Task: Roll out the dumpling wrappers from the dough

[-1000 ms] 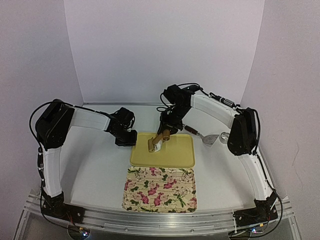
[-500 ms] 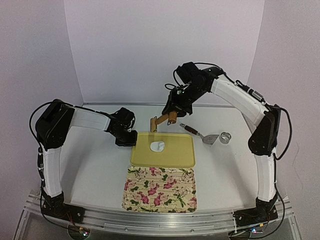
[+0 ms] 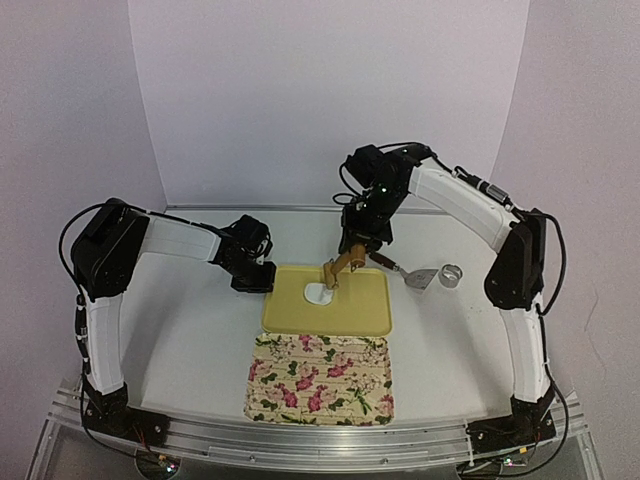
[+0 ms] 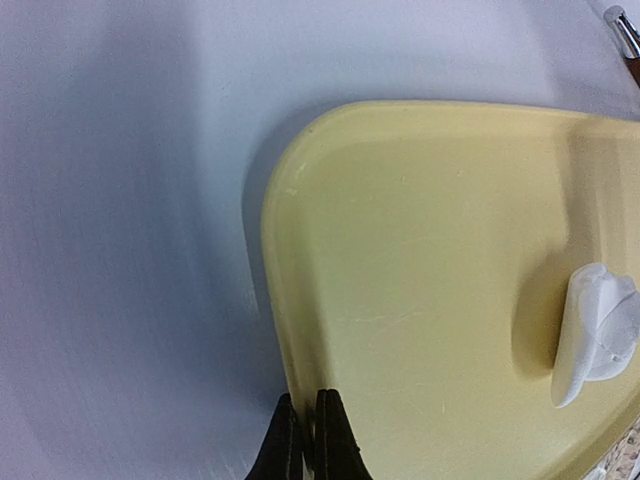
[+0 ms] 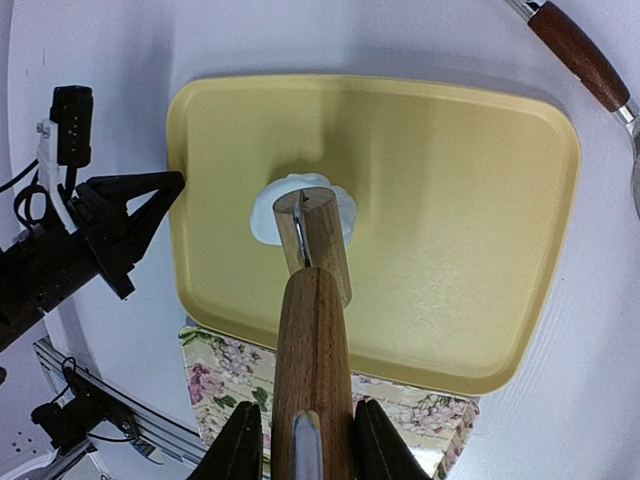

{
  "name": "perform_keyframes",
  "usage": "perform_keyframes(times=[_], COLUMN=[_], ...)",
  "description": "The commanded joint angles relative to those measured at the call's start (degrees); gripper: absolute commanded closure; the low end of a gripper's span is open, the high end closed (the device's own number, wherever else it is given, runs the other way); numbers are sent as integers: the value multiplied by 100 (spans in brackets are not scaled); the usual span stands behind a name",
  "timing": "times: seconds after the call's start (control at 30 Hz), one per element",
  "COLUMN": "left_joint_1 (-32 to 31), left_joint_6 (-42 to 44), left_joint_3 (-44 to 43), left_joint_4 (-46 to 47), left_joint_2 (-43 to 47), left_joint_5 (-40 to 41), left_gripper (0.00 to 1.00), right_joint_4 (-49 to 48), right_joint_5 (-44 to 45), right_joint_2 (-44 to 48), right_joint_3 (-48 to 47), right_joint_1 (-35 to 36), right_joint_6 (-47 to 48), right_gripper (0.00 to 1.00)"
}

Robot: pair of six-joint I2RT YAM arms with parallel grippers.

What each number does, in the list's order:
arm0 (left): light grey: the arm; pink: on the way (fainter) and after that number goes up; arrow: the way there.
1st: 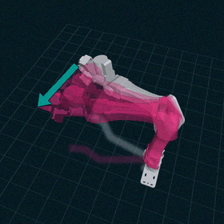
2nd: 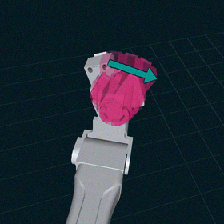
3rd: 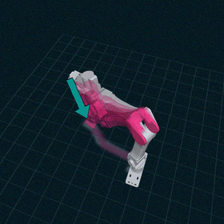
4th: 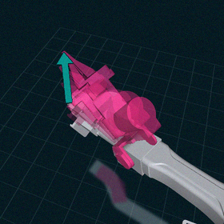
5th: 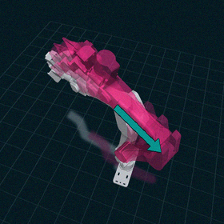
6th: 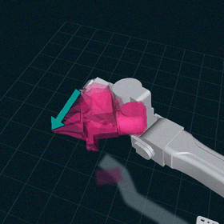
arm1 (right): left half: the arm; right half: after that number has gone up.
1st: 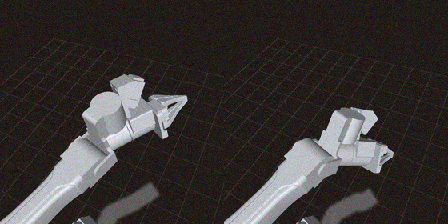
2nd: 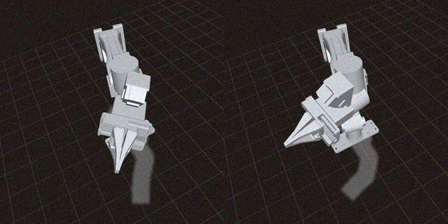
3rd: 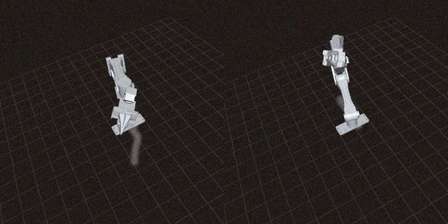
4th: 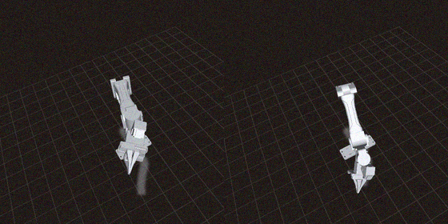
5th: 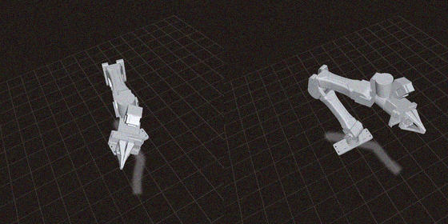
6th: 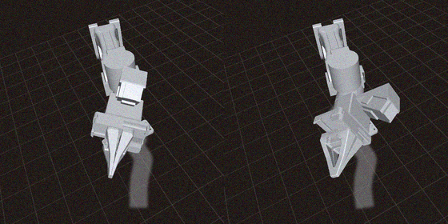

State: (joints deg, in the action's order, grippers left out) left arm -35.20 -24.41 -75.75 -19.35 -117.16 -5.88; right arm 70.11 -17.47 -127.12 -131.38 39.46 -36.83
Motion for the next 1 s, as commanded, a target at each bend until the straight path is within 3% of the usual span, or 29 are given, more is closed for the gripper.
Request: perform_keyframes(times=[0.0, 0.97], left_joint_1=[-101, -190], left_joint_6=[221, 118], left_joint_3=[-7, -90], left_joint_4=[-162, -260], left_joint_2=[-42, -101], left_joint_5=[-383, -336], left_gripper=[100, 100], right_joint_4=[243, 316], right_joint_5=[150, 175], right_joint_2=[-99, -721], right_joint_3=[-323, -511], right_joint_1=[44, 150], right_joint_6=[215, 456], right_gripper=[100, 100])
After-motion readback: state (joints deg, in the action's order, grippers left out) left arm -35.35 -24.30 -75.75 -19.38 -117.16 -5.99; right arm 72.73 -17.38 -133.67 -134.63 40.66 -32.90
